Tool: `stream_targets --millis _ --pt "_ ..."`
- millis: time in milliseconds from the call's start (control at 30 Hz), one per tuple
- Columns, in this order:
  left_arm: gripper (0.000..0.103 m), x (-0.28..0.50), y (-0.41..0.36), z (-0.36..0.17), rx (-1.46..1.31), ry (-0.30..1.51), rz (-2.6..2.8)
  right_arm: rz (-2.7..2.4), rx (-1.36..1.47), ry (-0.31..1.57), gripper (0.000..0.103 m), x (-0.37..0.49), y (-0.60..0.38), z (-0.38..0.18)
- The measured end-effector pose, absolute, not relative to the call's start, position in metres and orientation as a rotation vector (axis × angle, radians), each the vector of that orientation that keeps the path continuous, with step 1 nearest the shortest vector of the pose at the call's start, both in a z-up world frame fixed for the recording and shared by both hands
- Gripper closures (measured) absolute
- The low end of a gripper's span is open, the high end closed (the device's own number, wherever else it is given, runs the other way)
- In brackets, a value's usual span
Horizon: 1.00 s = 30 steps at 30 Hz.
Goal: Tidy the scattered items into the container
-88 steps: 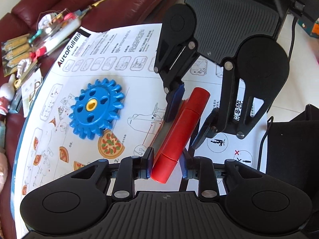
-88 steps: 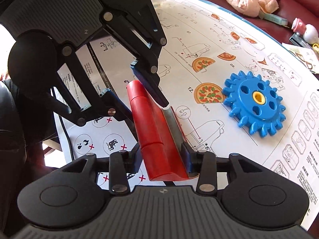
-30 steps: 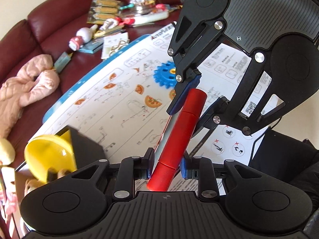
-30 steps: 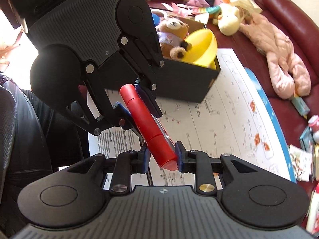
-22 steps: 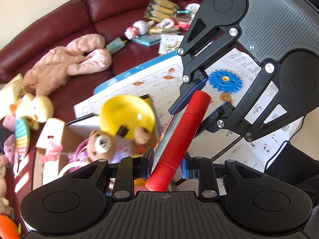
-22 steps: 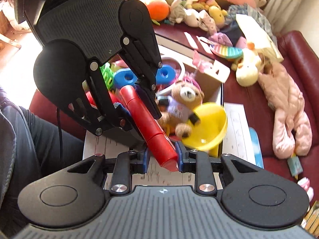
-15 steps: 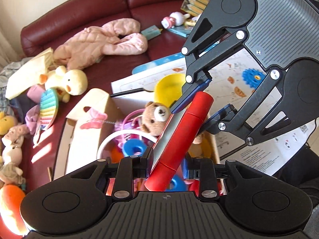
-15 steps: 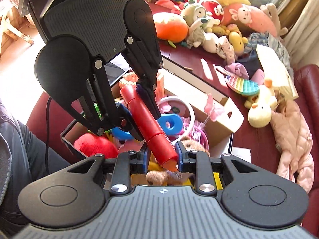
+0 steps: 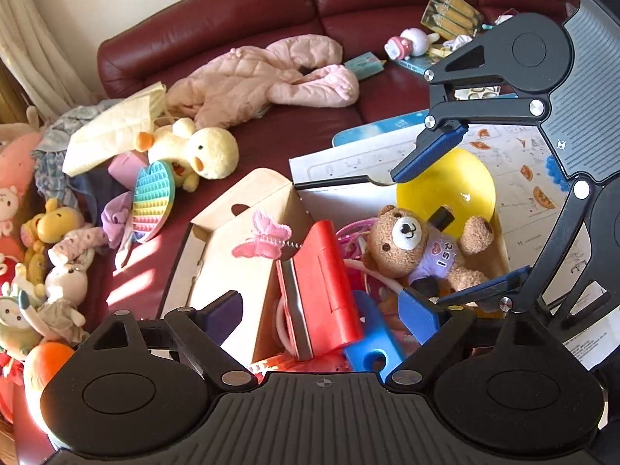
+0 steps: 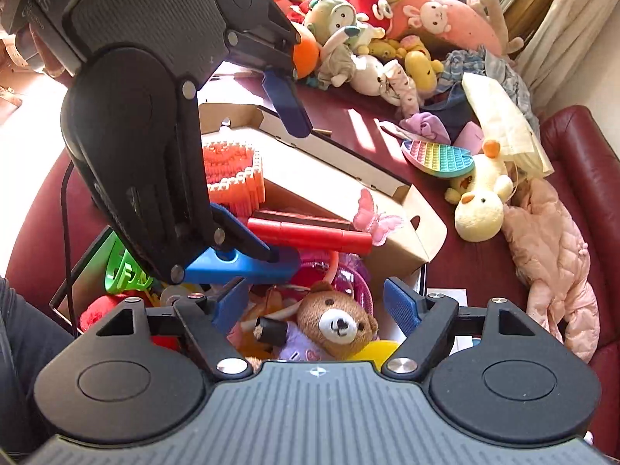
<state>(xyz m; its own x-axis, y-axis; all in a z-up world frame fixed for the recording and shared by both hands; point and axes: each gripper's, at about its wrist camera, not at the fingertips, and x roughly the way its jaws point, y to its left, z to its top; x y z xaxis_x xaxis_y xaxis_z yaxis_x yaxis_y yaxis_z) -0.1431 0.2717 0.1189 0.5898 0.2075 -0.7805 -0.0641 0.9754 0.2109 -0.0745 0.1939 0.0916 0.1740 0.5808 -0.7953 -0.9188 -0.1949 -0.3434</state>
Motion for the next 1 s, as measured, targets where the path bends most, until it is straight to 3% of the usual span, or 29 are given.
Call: stream_targets --millis 467,1000 --pt "0.0 -0.141 0.265 0.104 0.096 0.966 0.198 1.313 -0.924 0.673 0.005 -0.084 0.183 0.08" --pt "0.0 -0.144 0.268 0.11 0.102 1.032 0.312 1.057 -0.681 1.049 0.001 -0.092 0.184 0.072"
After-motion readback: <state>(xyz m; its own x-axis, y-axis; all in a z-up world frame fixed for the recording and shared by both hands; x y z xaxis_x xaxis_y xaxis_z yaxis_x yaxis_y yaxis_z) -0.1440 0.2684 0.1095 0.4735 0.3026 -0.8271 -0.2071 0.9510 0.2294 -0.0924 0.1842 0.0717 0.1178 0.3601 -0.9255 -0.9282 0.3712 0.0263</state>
